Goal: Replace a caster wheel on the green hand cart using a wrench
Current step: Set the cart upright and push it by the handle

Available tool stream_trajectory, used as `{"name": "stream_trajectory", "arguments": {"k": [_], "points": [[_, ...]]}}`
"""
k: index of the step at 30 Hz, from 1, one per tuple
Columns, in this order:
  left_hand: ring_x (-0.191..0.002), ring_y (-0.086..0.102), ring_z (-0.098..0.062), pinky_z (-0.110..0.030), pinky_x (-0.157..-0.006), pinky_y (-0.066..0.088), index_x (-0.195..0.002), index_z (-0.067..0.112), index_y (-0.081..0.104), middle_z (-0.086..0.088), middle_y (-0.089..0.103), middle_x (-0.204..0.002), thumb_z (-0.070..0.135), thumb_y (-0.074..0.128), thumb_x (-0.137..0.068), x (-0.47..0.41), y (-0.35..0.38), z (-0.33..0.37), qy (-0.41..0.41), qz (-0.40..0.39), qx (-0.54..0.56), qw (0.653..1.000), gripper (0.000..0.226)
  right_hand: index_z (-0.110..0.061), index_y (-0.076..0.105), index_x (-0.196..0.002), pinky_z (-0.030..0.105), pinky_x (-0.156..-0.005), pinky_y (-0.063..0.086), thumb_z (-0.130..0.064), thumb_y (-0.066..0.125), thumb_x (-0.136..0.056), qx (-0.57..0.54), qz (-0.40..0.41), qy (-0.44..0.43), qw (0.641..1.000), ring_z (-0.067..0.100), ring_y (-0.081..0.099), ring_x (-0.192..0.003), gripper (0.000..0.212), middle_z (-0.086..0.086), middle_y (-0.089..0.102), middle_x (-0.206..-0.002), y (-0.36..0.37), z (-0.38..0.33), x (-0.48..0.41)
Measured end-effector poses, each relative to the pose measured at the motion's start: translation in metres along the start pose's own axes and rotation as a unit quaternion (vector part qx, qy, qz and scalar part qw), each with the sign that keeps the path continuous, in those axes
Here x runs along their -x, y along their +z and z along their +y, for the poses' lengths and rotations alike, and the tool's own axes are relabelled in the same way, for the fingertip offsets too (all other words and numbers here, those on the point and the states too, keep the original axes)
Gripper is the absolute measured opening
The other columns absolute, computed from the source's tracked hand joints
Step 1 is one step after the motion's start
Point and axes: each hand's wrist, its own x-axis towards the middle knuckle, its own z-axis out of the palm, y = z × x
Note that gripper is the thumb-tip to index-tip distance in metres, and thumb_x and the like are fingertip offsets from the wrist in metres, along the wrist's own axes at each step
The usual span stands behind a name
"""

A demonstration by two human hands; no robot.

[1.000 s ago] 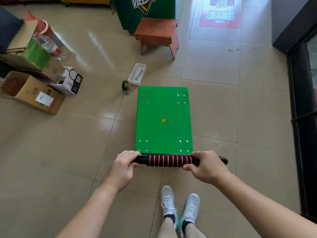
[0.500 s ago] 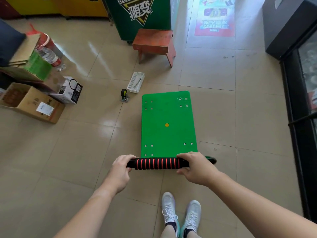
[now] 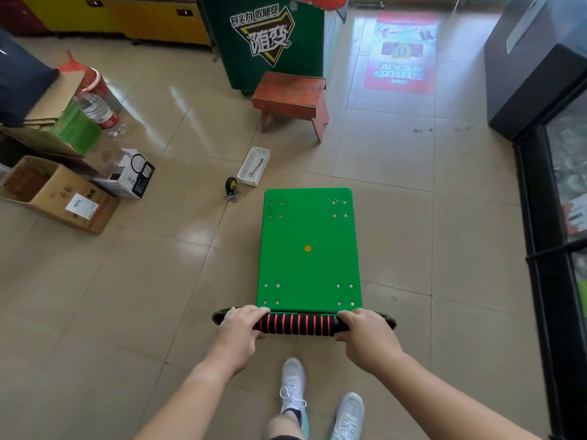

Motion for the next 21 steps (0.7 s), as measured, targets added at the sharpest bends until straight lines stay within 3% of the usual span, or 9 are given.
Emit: {"name": "stream_trajectory", "arguments": {"k": [5, 11, 16, 21], "points": [[-0.140, 0.047, -0.015, -0.030, -0.125, 0.011, -0.147, 0.025, 0.057, 0.009, 0.058, -0.147, 0.011, 0.065, -0.100, -0.028, -0.015, -0.005, 0.000, -0.014, 0.005, 1.000, 0.050, -0.026, 0.061, -0.102, 0.031, -0.067, 0.033, -0.037, 0.061, -0.094, 0.009, -0.030, 0.016, 0.999, 0.019, 0.047, -0.082, 0.014, -0.002, 0.057, -0.093, -0.019, -0.004, -0.028], [-0.140, 0.048, -0.016, -0.035, -0.126, 0.011, -0.148, 0.025, 0.056, 0.008, 0.058, -0.147, 0.012, 0.064, -0.100, -0.083, -0.038, -0.008, 0.020, -0.023, -0.007, 1.000, 0.050, -0.029, 0.067, -0.109, 0.029, -0.068, 0.037, -0.041, 0.064, -0.090, 0.008, -0.012, 0.050, 0.999, 0.020, 0.058, -0.090, 0.023, -0.004, 0.066, -0.098, -0.049, -0.005, -0.075], [-0.134, 0.049, -0.019, -0.040, -0.128, 0.012, -0.146, 0.025, 0.055, 0.007, 0.060, -0.137, 0.002, 0.059, -0.100, -0.144, -0.065, 0.001, 0.015, -0.013, -0.035, 0.999, 0.052, -0.034, 0.072, -0.117, 0.027, -0.080, 0.046, -0.037, 0.073, -0.085, -0.053, 0.041, 0.102, 0.992, 0.021, 0.063, -0.098, 0.032, -0.004, 0.072, -0.103, -0.081, -0.004, -0.128], [-0.120, 0.053, -0.027, -0.043, -0.121, 0.027, -0.135, 0.023, 0.060, -0.001, 0.063, -0.123, 0.004, 0.061, -0.099, -0.211, -0.098, 0.007, 0.038, 0.000, -0.066, 0.997, 0.041, -0.029, 0.068, -0.123, 0.032, -0.085, 0.051, -0.034, 0.075, -0.086, -0.074, 0.074, 0.112, 0.988, 0.025, 0.065, -0.100, 0.038, 0.001, 0.074, -0.109, -0.111, 0.001, -0.189]]}}
